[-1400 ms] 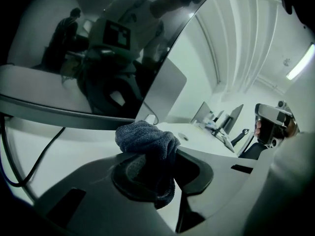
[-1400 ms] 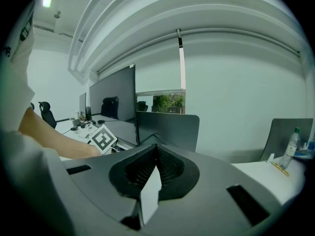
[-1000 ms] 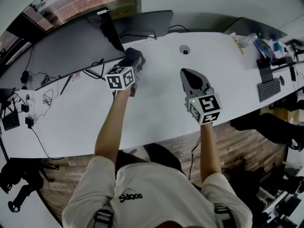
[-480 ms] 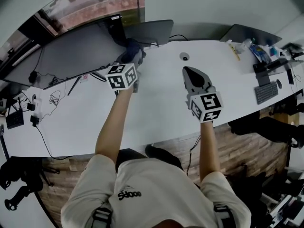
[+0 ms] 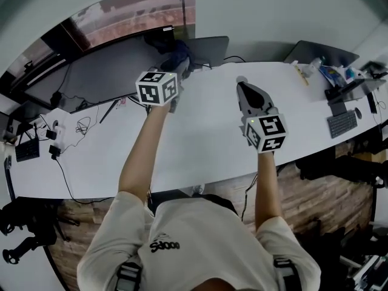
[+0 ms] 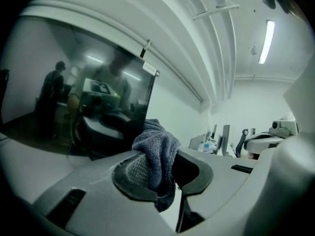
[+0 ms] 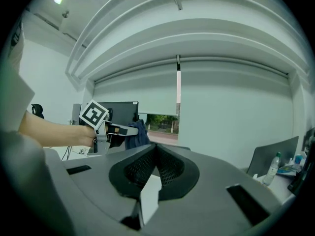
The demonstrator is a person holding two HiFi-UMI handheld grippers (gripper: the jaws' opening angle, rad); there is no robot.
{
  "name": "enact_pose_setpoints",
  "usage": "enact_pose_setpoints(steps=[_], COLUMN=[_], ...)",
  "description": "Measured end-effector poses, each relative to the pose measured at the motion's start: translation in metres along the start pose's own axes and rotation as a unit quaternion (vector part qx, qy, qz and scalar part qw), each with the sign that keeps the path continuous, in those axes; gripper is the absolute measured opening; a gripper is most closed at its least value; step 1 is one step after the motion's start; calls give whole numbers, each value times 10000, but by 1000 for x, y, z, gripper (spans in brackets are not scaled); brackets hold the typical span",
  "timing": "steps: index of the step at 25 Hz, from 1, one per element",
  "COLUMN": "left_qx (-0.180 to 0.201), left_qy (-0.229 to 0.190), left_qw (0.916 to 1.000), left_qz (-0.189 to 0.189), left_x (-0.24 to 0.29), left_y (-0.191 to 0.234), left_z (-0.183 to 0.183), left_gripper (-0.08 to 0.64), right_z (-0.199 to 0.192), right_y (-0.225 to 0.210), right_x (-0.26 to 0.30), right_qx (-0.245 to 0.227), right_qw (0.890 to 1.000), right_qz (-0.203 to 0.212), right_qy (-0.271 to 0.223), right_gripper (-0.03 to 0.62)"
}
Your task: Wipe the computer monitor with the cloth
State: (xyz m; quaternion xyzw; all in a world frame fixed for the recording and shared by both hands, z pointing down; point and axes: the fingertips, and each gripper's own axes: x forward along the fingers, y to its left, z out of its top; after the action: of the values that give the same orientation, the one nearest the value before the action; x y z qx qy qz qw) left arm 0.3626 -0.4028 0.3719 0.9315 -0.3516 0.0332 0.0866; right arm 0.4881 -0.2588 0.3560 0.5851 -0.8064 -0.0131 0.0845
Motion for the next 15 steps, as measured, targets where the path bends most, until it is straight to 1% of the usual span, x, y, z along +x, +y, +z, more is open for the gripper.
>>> enact_pose_setpoints(steps=[5, 8, 15], left_qx=[339, 470, 683], left_qy=[-259, -413, -681], left_qw=[9990, 9979, 9952], left_qz=[-124, -164, -143], left_x=[-9, -14, -33], left_y=[-11, -17, -27], left_z=[47, 74, 117], left_gripper=[82, 81, 82], right_z=[25, 39, 64], right_y=[4, 2, 6], right_x=[-4, -5, -6], right_qx=[-79, -111, -203], right_qw=[9998, 9996, 9987], right_qz=[-11, 0, -15], right_qy=[-187, -272, -468], right_gripper=[5, 5, 5])
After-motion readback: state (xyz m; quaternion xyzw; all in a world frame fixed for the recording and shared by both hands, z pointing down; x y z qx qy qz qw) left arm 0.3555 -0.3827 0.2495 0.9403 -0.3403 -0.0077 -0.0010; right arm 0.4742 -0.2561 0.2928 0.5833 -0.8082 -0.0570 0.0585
